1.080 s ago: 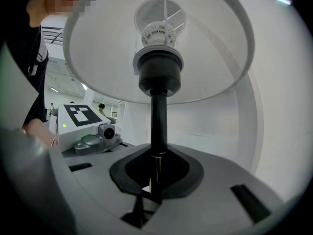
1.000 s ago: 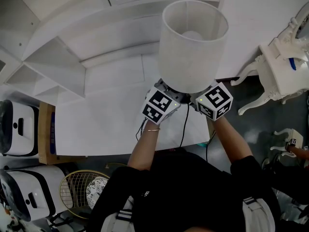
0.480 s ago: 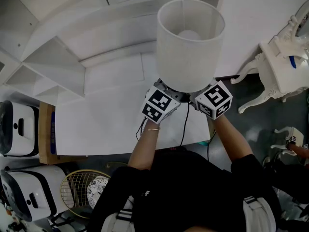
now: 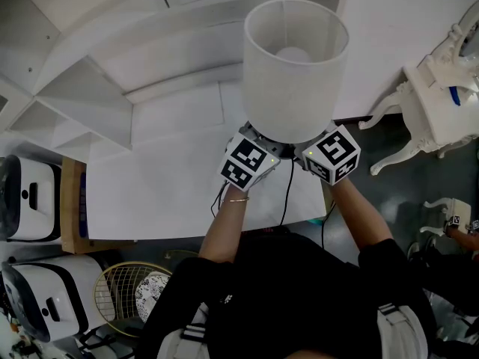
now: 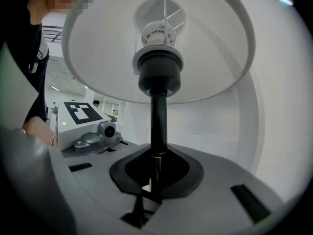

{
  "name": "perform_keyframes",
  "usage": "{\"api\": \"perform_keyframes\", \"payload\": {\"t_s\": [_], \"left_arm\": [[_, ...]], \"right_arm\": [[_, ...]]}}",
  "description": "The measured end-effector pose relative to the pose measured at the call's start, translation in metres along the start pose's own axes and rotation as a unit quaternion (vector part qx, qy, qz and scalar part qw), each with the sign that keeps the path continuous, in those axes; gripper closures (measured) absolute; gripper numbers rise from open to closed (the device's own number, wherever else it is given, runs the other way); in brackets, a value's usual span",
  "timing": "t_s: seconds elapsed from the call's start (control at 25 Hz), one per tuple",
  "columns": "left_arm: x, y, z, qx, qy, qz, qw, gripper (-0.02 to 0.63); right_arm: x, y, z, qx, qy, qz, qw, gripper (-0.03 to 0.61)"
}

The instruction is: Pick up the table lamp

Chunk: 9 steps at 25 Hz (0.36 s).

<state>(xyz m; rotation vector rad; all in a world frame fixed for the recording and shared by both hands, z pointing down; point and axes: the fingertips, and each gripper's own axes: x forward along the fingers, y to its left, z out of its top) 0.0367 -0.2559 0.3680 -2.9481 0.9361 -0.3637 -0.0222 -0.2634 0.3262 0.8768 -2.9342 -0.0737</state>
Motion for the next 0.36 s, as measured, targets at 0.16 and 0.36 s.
{"api": "perform_keyframes", "payload": {"t_s": [0.16,0.36], "left_arm": [[0.0003,0.0002,-0.0009,0.0,0.001,0.001,1.0,0.5],[0.0025,0.0017,-0.0012,0.002,-0.001,0.003,1.0,0.5]], "right_arm": [[0.0001,-0.0003,-0.001,0.001,0.0,0.0,1.0,0.537],[0.0006,-0.0027,-0.0022,-0.001,0.0,0.0,1.0,0.537]]}}
